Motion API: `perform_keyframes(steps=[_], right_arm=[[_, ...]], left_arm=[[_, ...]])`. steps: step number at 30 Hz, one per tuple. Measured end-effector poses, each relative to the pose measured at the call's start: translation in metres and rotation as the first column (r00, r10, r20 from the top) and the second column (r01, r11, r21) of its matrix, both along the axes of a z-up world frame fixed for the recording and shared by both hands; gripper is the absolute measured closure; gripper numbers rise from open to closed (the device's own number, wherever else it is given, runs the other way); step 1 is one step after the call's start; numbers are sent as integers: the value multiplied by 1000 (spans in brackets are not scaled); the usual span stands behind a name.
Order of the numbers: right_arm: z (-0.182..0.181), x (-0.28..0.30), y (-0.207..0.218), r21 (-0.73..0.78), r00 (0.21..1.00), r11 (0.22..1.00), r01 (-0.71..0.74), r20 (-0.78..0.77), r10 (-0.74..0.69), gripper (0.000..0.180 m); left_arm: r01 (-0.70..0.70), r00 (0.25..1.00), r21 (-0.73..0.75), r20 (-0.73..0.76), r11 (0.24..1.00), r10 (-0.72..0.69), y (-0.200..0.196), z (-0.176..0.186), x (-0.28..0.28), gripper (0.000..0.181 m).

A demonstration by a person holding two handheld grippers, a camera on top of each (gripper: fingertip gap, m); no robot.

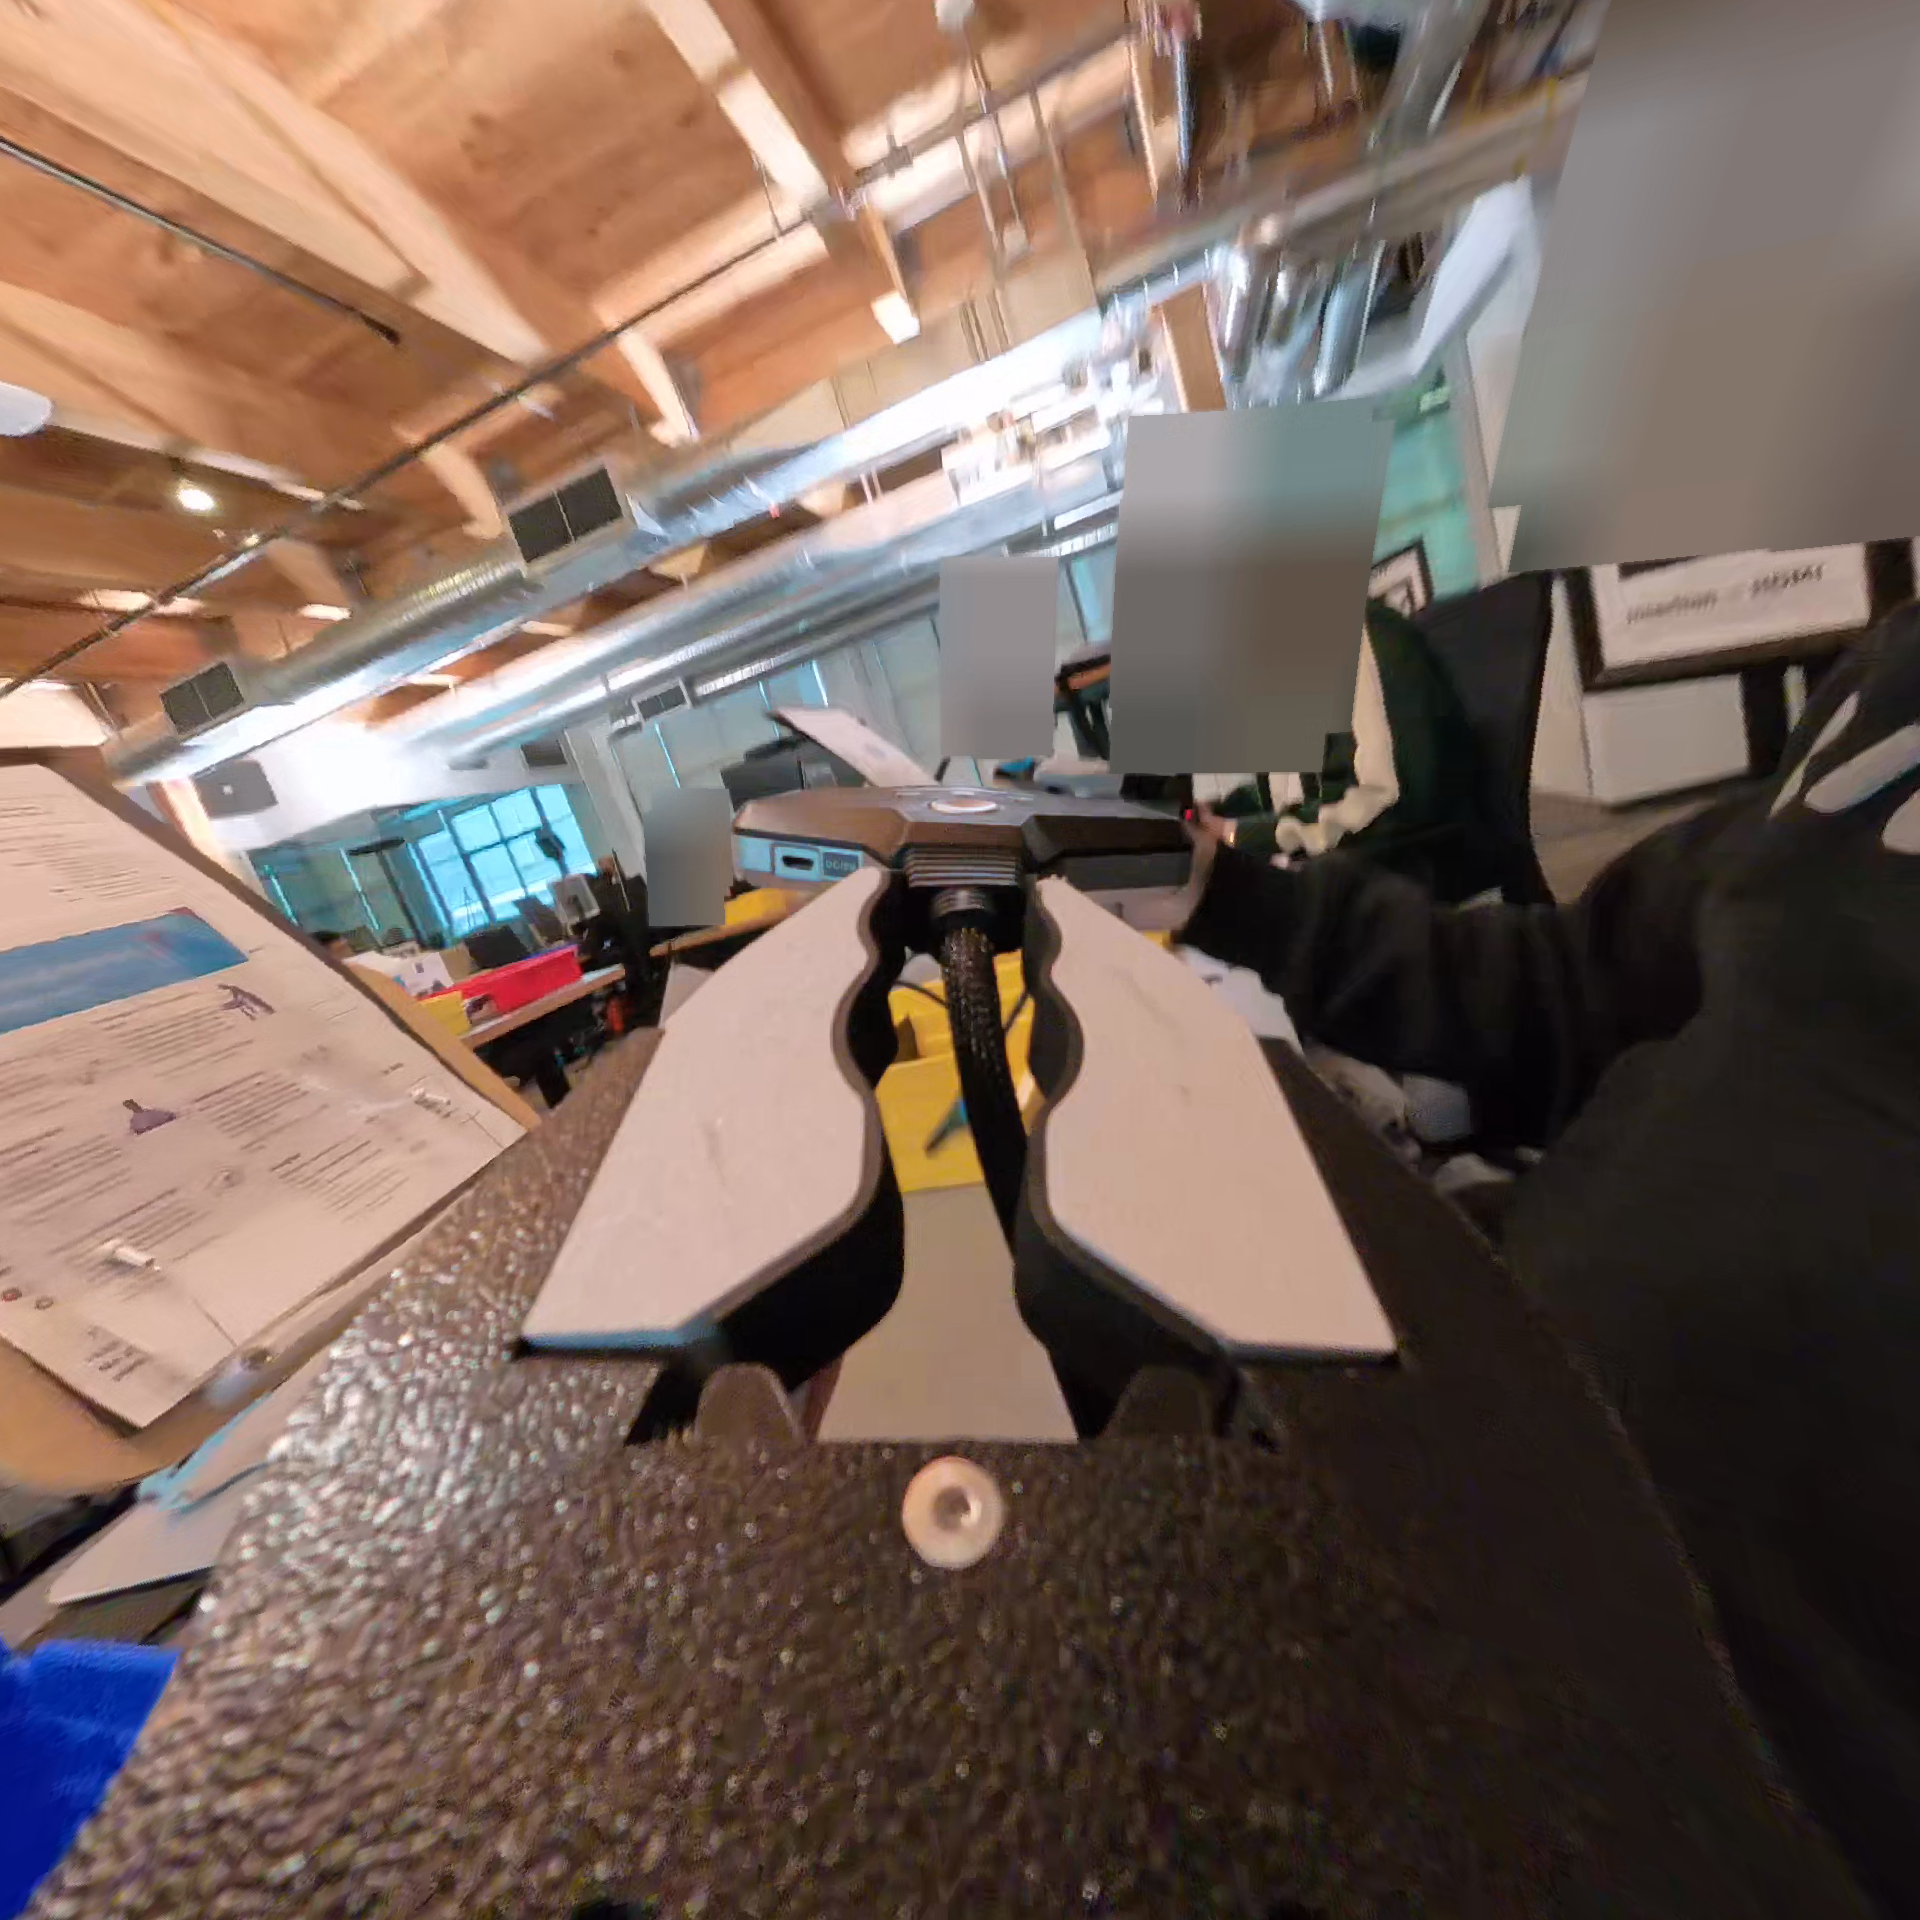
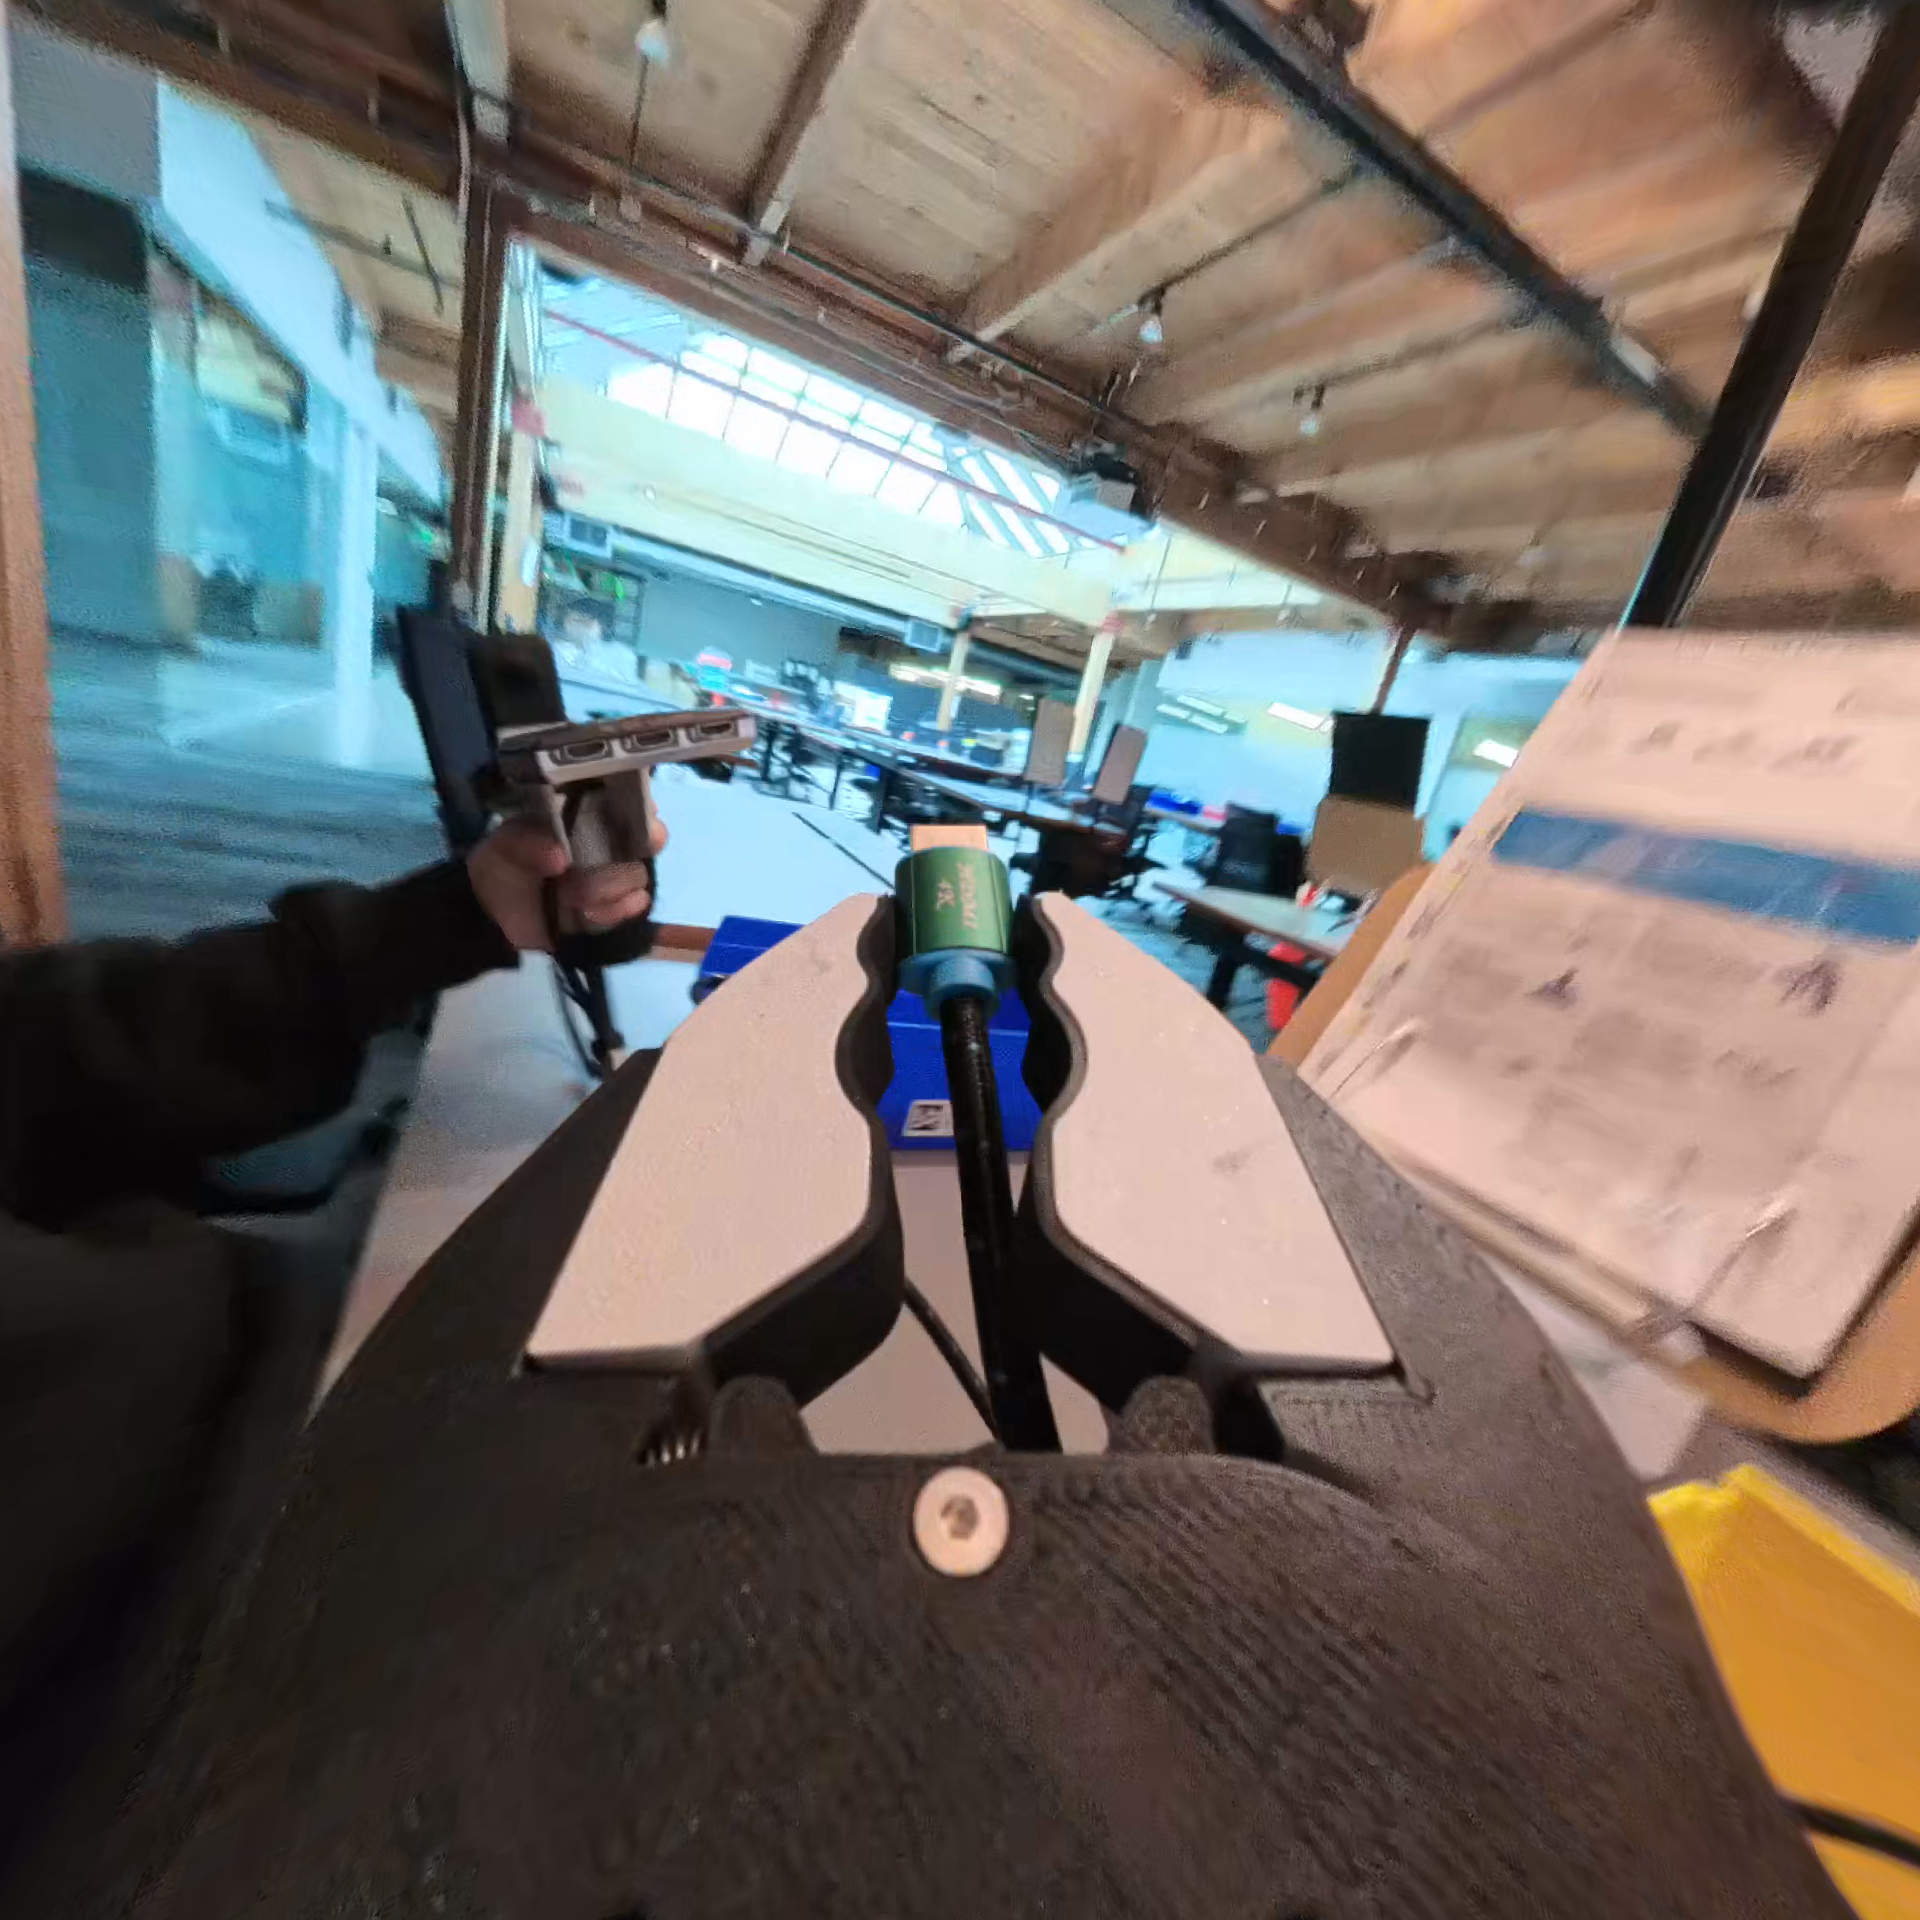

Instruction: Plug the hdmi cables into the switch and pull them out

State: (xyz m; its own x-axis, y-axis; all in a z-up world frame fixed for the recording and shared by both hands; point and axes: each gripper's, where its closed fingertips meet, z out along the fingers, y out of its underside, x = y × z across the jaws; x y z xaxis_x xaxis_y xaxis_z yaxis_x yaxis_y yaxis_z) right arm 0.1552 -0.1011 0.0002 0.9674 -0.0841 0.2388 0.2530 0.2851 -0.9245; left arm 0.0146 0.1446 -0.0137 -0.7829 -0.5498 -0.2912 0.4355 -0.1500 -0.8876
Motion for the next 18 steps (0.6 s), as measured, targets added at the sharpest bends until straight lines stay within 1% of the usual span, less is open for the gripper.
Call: perform_keyframes(steps=[1,3,5,7,9,11,14,17,18], right_arm=[[6,-5,0,-14,997,999,42,61,-41,157],[19,-2,-5,-2,980,986,167,106,-166,157],[29,7,-22,44,959,966,255,113,-258,158],[29,22,-45,49,929,936,347,118,-351,157],[31,42,-78,88,873,875,476,77,-482,157],[33,60,-111,129,833,824,552,-32,-553,157],[17,83,-138,134,815,804,579,-137,-563,157],[-2,107,-148,124,808,814,568,-272,-523,158],[-7,111,-146,118,817,830,546,-295,-495,158]], left_arm=[[-10,1000,36,3,999,10,-5,1,-1,158],[-15,1000,90,26,996,13,-20,4,-2,158],[-16,1000,159,18,987,13,-31,-1,-1,158],[-3,1000,202,0,979,3,-37,-10,1,158],[14,1000,180,-10,984,-12,-38,-12,4,158],[41,999,137,-11,990,-39,-36,-10,5,158],[60,998,101,-14,993,-59,-35,-10,6,158],[60,998,114,-18,992,-58,-37,-12,7,158],[60,998,118,-21,991,-58,-38,-12,7,158]])
